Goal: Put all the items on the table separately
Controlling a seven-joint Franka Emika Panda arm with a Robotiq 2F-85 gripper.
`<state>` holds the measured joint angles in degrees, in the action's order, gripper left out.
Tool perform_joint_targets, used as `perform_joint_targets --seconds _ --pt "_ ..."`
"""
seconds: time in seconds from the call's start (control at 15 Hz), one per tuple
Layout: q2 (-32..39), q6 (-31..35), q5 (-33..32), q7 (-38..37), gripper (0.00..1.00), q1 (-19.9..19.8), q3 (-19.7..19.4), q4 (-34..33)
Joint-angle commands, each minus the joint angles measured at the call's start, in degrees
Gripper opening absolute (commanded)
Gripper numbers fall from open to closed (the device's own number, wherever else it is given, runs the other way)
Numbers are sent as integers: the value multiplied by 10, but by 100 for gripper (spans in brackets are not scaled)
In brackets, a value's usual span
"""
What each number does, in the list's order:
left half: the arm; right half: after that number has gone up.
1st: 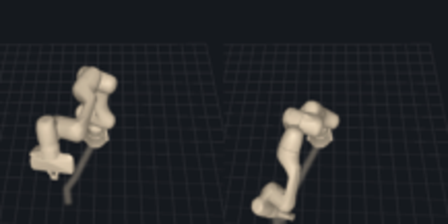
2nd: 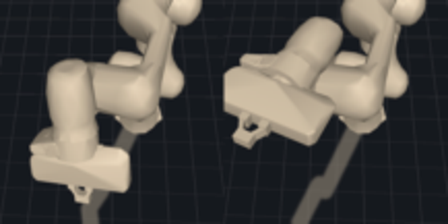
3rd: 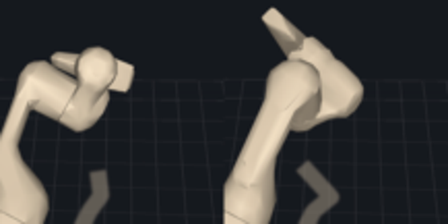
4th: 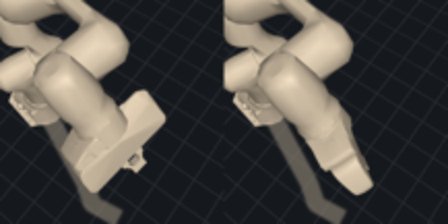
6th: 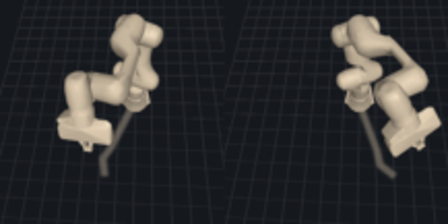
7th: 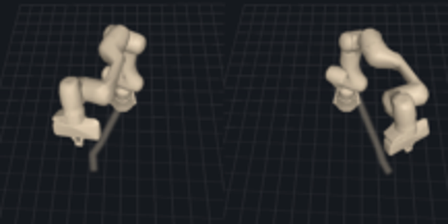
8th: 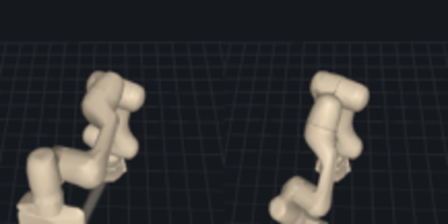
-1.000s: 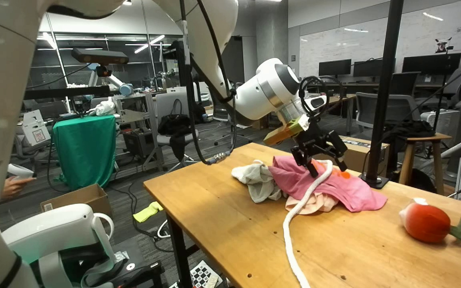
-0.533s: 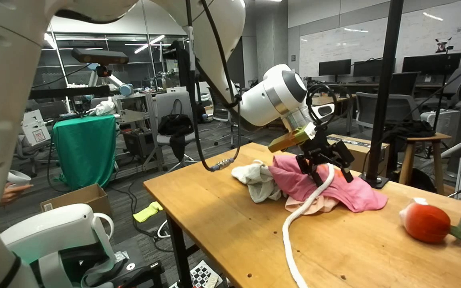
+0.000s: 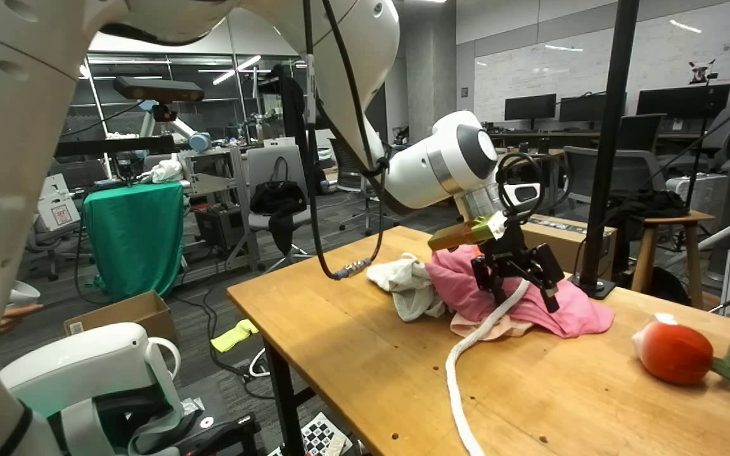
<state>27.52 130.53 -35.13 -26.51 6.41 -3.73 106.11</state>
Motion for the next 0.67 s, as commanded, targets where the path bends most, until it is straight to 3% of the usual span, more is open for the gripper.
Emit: perform_joint_targets --seconds 0.0,0.47,0.53,0.6 --pt "9 -5 23 21 100 1 -12 -11" --pt "19 -7 11 18 100 0 -37 -15" --pt "21 -8 11 19 75 0 -40 -16" --pt "23 -9 12 20 73 -1 -42 -17"
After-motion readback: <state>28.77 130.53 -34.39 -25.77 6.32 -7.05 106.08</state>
